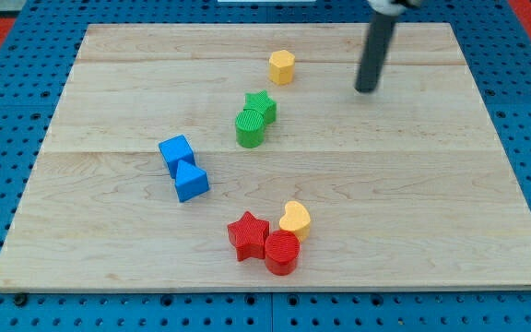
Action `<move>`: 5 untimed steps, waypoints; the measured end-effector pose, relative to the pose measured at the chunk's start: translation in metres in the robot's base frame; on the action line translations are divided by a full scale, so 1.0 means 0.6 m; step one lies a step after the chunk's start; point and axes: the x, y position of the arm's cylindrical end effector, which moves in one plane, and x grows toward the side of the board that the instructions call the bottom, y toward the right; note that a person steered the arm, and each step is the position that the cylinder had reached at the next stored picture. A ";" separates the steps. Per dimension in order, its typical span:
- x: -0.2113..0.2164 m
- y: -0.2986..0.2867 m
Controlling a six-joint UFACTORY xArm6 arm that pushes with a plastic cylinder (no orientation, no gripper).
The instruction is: Place the yellow hexagon into the red star
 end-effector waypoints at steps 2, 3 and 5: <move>-0.046 -0.221; -0.046 -0.265; -0.119 -0.332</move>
